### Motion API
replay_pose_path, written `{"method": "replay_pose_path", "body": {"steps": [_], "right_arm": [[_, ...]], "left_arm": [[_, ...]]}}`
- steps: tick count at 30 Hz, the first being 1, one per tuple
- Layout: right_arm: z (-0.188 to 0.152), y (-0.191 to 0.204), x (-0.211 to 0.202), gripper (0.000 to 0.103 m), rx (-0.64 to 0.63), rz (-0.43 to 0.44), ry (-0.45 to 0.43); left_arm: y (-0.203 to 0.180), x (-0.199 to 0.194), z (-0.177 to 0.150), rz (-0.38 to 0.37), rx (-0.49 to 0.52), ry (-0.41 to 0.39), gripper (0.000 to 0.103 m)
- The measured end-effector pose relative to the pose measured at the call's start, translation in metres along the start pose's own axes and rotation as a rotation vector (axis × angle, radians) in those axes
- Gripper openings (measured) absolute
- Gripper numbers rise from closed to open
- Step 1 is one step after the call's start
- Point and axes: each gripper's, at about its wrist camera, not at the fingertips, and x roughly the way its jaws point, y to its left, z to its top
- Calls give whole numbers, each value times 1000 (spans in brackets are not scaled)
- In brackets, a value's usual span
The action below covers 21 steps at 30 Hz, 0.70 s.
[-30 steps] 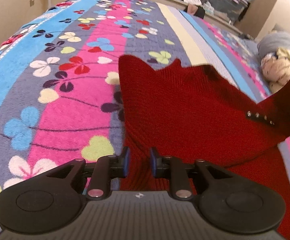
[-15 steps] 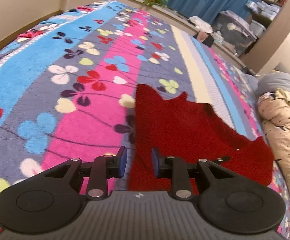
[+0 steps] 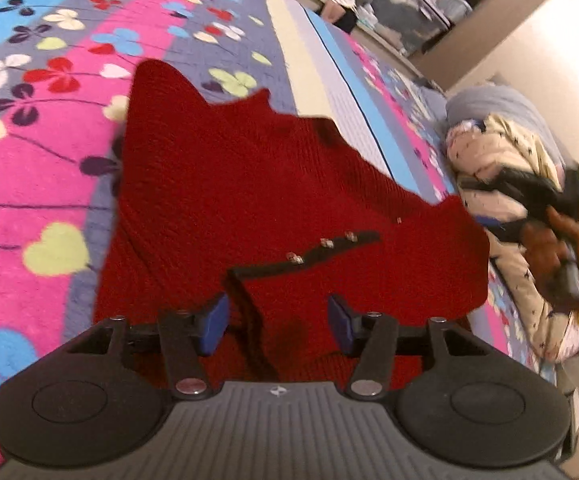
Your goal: Fold small clothes
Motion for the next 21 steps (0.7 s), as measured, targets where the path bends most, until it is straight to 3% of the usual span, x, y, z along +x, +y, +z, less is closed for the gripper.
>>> {"method": "replay_pose_path", "body": {"steps": [1, 5, 7, 8, 10, 11, 12, 13, 14, 16, 19, 21], "right_arm": [[3, -3, 15, 65, 31, 6, 26], [7, -7, 59, 64, 71, -112, 115], [5, -1, 67, 59, 48, -123, 177], [3, 5, 70, 46, 16, -107, 195], [1, 21, 65, 20, -74, -105, 191], [-1, 30, 58, 16, -139, -126, 169], [-2, 42, 49, 14, -228, -155, 120], [-3, 54, 32, 13, -320, -204, 2], [-7, 63, 9, 13, -361, -260, -171], [-29, 78, -24, 13, -419, -305, -395], [-52, 88, -15, 16, -572, -450, -451], [-50, 80, -9, 39, -528, -483, -394]], "left_arm": [[-2, 2, -3, 7, 18, 0, 59], [-11, 8, -7, 26, 80, 2, 59], [-15, 10, -10, 43, 115, -2, 58], [-16, 9, -10, 58, 134, -6, 54], [-21, 9, -12, 105, 188, -21, 33], [-22, 9, -13, 129, 207, -30, 13], [-21, 8, -11, 133, 213, -34, 7], [-20, 6, -10, 114, 209, -37, 5], [-20, 1, -8, 87, 201, -47, 5], [-25, -9, -5, 92, 218, -105, 4], [-23, -25, 3, 97, 199, -184, 4], [-9, -33, 11, 125, 146, -215, 4]]}}
